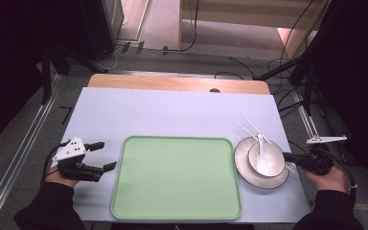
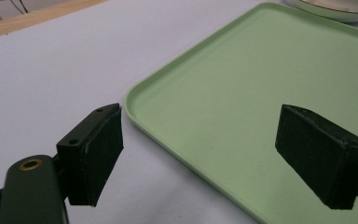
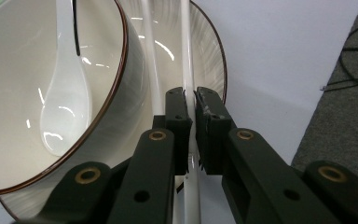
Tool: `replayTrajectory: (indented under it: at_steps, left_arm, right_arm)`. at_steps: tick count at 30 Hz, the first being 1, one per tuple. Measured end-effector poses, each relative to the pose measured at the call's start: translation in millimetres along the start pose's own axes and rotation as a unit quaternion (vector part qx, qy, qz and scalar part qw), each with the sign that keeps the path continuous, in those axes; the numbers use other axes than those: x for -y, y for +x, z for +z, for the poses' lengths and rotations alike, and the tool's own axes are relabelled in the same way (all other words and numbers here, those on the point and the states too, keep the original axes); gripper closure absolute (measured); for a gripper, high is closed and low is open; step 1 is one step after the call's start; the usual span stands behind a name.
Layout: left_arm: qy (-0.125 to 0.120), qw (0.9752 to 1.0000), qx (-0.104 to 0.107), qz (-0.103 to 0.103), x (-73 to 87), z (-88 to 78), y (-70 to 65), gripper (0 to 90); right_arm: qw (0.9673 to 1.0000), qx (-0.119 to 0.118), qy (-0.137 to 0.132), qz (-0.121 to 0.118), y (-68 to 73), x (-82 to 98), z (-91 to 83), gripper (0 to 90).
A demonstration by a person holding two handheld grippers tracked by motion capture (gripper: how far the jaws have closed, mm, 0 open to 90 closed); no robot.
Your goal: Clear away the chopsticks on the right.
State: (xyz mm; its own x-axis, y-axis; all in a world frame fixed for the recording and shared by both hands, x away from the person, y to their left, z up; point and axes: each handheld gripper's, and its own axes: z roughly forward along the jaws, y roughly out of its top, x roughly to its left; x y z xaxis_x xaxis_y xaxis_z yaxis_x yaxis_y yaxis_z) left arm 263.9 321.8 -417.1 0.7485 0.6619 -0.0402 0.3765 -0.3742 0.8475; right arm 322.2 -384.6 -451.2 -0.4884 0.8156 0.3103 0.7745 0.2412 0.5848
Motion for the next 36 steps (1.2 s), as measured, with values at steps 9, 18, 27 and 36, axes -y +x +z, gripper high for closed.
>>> replayTrajectory:
  at_steps: [9, 18, 27, 36]
  left_arm:
    - [-0.002, 1.0000, -0.001, 0.000, 0.0, 0.1, -0.3, 15.1]
    - [-0.001, 1.0000, 0.000, 0.000, -0.2, 0.0, -0.5, 15.1]
    - [-0.002, 1.0000, 0.003, 0.000, -0.4, -0.3, -0.3, 15.1]
    - [-0.004, 1.0000, 0.002, 0.000, -0.4, -0.9, -0.9, 15.1]
  right_arm:
    - [0.9991, -0.012, -0.005, 0.041, -0.7, -5.0, -11.5, 85.3]
    - [0.9982, -0.014, -0.023, 0.053, 4.9, -11.5, -24.0, 85.3]
    - [0.9969, -0.008, -0.033, 0.072, 15.7, -15.2, -45.0, 85.3]
    - [0.9967, -0.015, -0.037, 0.070, 33.3, -25.4, -55.7, 85.3]
